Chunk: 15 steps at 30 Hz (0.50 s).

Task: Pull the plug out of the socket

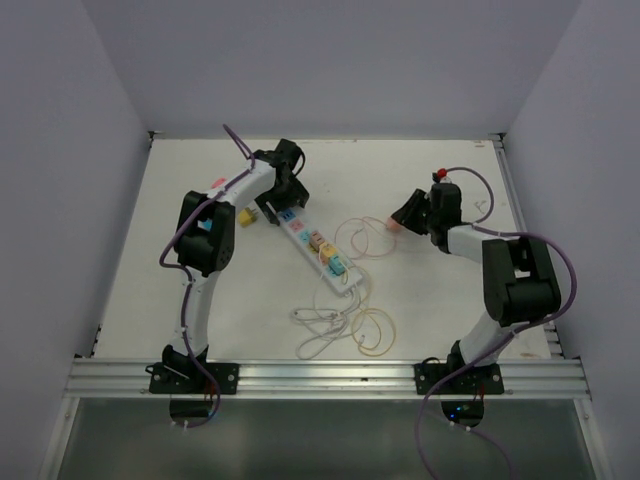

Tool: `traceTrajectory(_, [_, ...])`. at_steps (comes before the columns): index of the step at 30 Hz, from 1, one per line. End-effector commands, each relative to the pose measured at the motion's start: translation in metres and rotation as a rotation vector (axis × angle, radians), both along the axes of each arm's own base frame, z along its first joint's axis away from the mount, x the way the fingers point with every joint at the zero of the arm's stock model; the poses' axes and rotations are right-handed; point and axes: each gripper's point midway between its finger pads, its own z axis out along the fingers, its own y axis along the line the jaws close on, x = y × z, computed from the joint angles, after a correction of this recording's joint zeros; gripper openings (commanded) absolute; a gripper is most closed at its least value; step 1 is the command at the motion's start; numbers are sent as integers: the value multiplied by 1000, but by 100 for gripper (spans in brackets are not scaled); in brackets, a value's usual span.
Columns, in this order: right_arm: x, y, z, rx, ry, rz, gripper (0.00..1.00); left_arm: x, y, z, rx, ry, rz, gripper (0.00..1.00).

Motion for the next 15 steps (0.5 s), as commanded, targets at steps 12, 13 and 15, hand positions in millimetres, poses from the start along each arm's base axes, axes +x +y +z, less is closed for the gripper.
traceTrajectory(12, [5,-51,18,-85,42,-90,84,-25,14,-37,73,102,-16,0])
traceTrajectory(13, [1,-54,20,-106,59,-97,86,-25,15,-36,74,101,-16,0])
traceTrajectory(15, [1,-56,37,-136,40,-86,94,-25,15,-36,73,100,-16,0])
